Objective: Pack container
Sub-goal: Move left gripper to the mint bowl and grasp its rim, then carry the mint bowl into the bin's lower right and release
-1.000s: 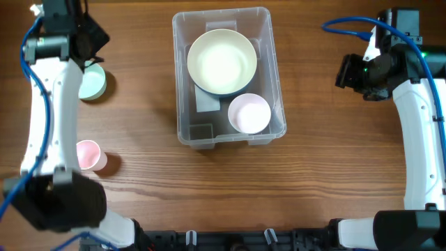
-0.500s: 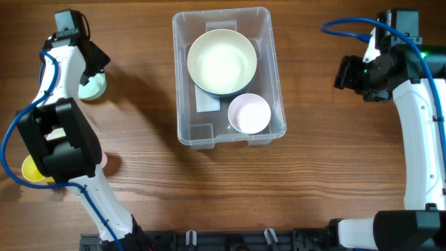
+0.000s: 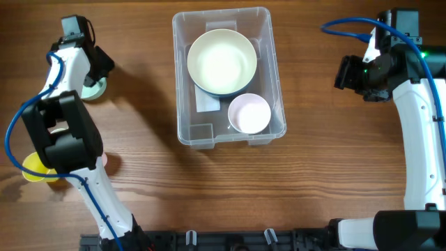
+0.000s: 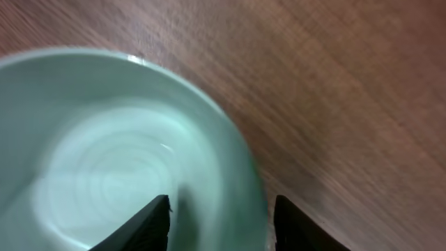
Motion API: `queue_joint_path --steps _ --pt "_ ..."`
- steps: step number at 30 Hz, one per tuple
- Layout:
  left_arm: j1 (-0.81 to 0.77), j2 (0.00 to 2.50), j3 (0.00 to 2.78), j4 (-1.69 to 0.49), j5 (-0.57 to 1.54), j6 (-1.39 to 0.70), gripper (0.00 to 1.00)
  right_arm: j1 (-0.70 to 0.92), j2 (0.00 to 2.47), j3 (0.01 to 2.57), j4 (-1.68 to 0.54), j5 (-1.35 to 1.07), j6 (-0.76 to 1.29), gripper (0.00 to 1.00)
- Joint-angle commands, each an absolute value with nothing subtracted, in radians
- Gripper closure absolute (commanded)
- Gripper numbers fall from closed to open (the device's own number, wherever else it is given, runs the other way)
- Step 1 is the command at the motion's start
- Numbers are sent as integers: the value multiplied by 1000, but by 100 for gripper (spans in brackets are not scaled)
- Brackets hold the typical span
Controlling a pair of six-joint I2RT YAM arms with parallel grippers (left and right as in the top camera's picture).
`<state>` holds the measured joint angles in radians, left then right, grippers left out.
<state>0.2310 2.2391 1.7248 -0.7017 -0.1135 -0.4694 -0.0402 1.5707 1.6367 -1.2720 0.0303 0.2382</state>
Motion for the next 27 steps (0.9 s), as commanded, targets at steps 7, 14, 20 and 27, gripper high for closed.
queue_joint_path --steps 7,14,20,27 --pt "190 2263 1721 -729 -101 -448 96 -40 1565 1628 -1272 30 238 30" --pt "81 2075 1721 -768 -101 -422 96 -40 1565 1628 -1270 89 247 30" --pt "-62 1764 1721 -916 -102 -440 96 -73 1565 1628 -1269 104 287 29" --pt "-421 1590 1721 -1043 -102 -541 96 -73 1565 1628 -1292 105 295 29"
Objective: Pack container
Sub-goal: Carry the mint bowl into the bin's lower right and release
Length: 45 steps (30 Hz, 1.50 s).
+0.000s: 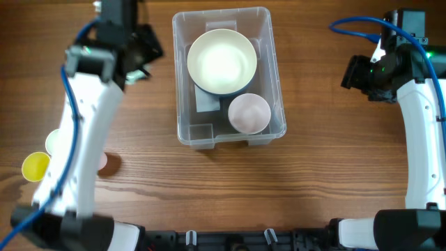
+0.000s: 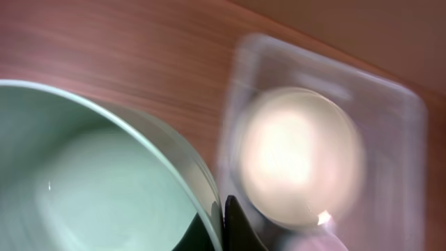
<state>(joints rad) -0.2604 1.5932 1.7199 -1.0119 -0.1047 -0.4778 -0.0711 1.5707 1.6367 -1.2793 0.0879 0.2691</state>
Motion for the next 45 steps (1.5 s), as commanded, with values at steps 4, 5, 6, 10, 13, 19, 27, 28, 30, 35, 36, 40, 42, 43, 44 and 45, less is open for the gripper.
queue_joint_path --steps 4,5,6,10,13,19,27,28,30,35,36,40,42,43,44,45 --pt "-611 1648 1721 -1031 -102 -571 96 -123 1565 1628 -1296 112 327 28" --pt "-658 1681 1721 -1022 -102 -579 96 -150 1565 1628 -1302 107 343 28" --pt "-680 1705 1721 -1017 -102 -591 96 -165 1565 1628 -1302 91 341 28" --pt "-743 1809 1721 -976 -93 -596 96 -183 1565 1628 -1302 67 328 28" --pt "-770 1891 1721 -916 -51 -596 96 -183 1565 1628 -1303 67 322 28" --pt "-797 2007 1721 -840 18 -596 96 -183 1565 1628 -1303 66 317 29" --pt "-796 2011 1721 -841 18 -595 25 -183 1565 1628 -1304 66 317 29" --pt "-794 2006 1721 -844 15 -591 21 -183 1565 1628 -1305 66 317 29" --pt "-780 1986 1721 -861 -24 -591 13 -183 1565 1628 -1307 66 316 29" --pt "-681 1853 1721 -1004 -210 -591 10 -183 1565 1628 -1307 66 316 29" --pt "-643 1807 1721 -1050 -258 -592 7 -183 1565 1628 -1307 66 316 29" --pt "-467 1648 1721 -1178 -312 -611 0 -183 1565 1628 -1306 55 314 29" --pt "-324 1570 1721 -1264 -309 -693 0 -183 1565 1628 -1306 55 314 29" --pt "-270 1551 1721 -1300 -303 -722 0 -183 1565 1628 -1305 55 314 29" --pt "-173 1535 1721 -1362 -282 -741 0 -183 1565 1628 -1302 55 314 29" --pt "-118 1534 1719 -1398 -259 -741 0 -183 1565 1628 -1302 55 314 29"
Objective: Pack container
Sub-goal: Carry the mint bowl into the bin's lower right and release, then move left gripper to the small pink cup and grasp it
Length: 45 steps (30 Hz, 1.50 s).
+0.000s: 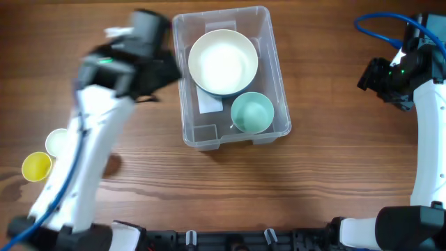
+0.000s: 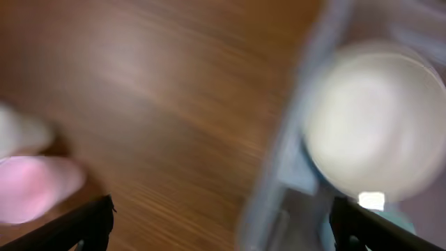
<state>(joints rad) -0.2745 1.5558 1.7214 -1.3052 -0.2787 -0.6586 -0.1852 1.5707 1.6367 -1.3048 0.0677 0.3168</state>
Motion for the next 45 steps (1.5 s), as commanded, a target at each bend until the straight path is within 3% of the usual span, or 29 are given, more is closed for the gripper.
queue_joint_path --steps 1,6,18,26,38,40,41,42,43,45 --pt "-78 1534 1712 -1416 -238 -741 0 -183 1565 1628 -1302 55 314 29" --pt "59 1533 1512 -1402 -189 -749 0 -183 1565 1628 -1302 55 314 29" --pt "174 1533 1113 -1172 -165 -736 0 -183 1565 1628 -1303 51 314 29" --pt "177 1538 1059 -966 -165 -586 0 -183 1565 1628 -1306 52 313 29" --pt "189 1588 968 -885 -172 -583 6 -183 1565 1628 -1307 52 302 29" --pt "191 1590 963 -877 -173 -583 13 -183 1565 1628 -1307 52 298 29" --pt "191 1590 963 -874 -173 -583 22 -183 1565 1628 -1308 52 298 29" --pt "193 1590 963 -873 -173 -583 32 -183 1565 1628 -1310 52 295 29" --pt "194 1590 963 -874 -173 -583 49 -183 1565 1628 -1311 52 295 29" --pt "194 1590 963 -874 -173 -583 69 -183 1565 1628 -1314 52 295 29"
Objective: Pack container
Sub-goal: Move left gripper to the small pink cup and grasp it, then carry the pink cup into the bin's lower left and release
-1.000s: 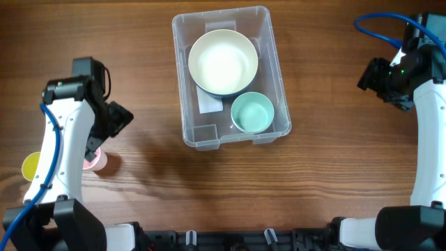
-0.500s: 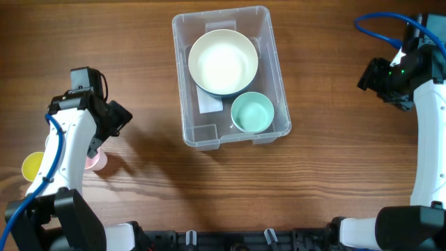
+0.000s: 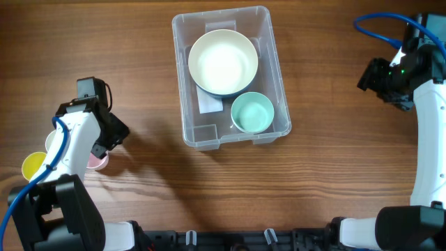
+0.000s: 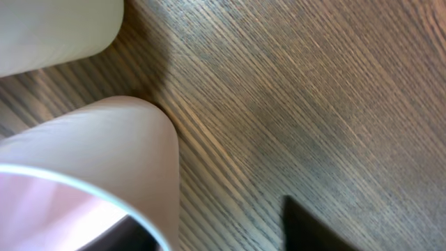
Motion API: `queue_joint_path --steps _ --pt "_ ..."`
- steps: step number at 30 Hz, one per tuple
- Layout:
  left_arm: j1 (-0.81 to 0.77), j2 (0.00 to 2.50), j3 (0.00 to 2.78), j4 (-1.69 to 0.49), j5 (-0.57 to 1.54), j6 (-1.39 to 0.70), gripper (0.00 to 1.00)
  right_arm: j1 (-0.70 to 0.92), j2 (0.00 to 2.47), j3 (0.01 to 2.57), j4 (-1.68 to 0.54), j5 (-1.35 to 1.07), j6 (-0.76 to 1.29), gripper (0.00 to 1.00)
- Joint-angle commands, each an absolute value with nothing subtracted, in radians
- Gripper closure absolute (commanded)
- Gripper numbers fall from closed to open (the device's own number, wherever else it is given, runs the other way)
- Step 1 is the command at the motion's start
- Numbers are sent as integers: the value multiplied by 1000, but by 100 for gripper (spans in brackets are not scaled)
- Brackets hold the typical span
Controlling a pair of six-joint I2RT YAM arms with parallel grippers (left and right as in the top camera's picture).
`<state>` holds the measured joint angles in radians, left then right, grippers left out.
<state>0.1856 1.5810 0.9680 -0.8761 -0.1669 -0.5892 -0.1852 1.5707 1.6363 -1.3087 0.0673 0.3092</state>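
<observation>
The clear plastic container [image 3: 183, 84] holds a large cream bowl [image 3: 223, 61] and a small green bowl [image 3: 251, 113]. At the table's left front stand a pink cup [image 3: 97, 162] [image 4: 90, 160], a white cup [image 3: 51, 142] [image 4: 56, 28] and a yellow cup [image 3: 33, 166]. My left gripper [image 3: 104, 155] [image 4: 216, 233] is open at the pink cup. One finger is inside the cup's rim, the other outside over bare wood. My right gripper [image 3: 371, 74] hangs at the far right, away from everything, and its jaws cannot be made out.
A flat pale card lies on the container floor beside the bowls [image 3: 207, 104]. The wooden table [image 3: 209, 188] stretches between the cups and the container. A blue cable loops over the right arm [image 3: 380, 24].
My left gripper was open beside the container's left wall and is now down at the pink cup on the left front. The green bowl lies in the container as before. The right arm is unmoved.
At first my left gripper straddled the green bowl's rim at the far left. Then it held that bowl next to the container. Later the green bowl sat in the pink bowl inside the container and the gripper was empty. Now the gripper stands at the pink cup.
</observation>
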Motion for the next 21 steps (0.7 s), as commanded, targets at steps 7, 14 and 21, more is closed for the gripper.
queue_joint_path --steps 7,14,21 --pt "194 1590 963 -870 -184 -579 91 -183 1565 1628 -1317 52 290 29" --pt "141 1538 1052 -879 -94 -580 96 -183 1565 1628 -1318 52 291 29" --pt "-125 1415 1361 -987 -95 -583 96 -183 1565 1628 -1317 51 291 29"
